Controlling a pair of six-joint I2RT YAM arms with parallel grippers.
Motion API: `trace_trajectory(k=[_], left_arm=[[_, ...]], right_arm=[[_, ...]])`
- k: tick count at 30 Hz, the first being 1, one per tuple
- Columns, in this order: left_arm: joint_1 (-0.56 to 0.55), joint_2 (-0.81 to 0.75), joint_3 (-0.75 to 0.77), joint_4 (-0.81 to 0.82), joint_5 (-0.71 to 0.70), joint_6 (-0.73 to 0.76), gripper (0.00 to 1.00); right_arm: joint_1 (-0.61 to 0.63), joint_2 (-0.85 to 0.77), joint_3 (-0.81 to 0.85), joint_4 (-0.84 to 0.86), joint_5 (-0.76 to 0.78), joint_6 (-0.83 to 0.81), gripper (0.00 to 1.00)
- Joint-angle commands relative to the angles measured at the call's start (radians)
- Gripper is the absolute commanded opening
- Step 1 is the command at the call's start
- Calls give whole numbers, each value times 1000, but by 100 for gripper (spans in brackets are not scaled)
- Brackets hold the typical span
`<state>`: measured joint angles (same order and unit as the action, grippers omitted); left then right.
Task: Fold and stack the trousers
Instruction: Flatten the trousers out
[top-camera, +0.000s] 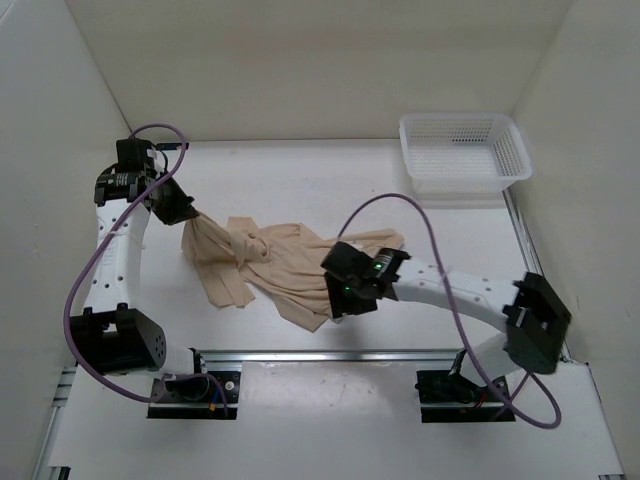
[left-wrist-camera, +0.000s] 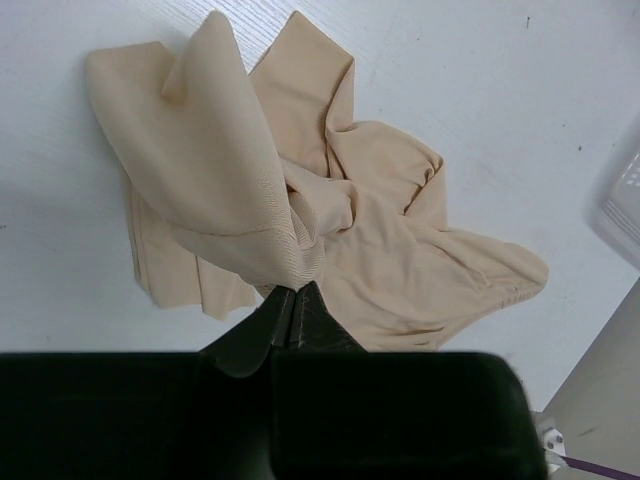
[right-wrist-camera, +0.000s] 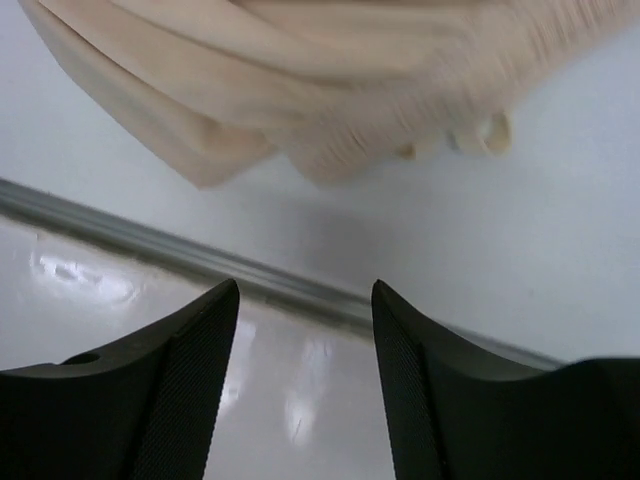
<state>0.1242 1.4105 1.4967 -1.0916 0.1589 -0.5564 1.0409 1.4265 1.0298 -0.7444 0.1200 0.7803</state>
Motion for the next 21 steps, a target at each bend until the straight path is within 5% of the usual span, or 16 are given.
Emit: trace_trajectory(k=[1, 13, 16, 17, 18, 21], left_arm=[[-1, -38, -1, 2, -5, 22, 10], [-1, -47, -1, -7, -5, 23, 10], [-1, -47, -1, -7, -5, 23, 10], [-1, -47, -1, -7, -5, 23, 10], [-1, -47, -1, -16, -5, 32, 10], [-1, -47, 11, -25, -18, 32, 10]], right_arm=[[70, 154, 131, -65, 184, -67, 62], [107, 449, 245, -56, 349, -98, 60], [107, 463, 254, -56, 389, -87, 34], [107, 463, 254, -56, 400, -87, 13], [107, 442, 265, -67, 409, -78, 4], [107, 332, 276, -104, 461, -69, 0]])
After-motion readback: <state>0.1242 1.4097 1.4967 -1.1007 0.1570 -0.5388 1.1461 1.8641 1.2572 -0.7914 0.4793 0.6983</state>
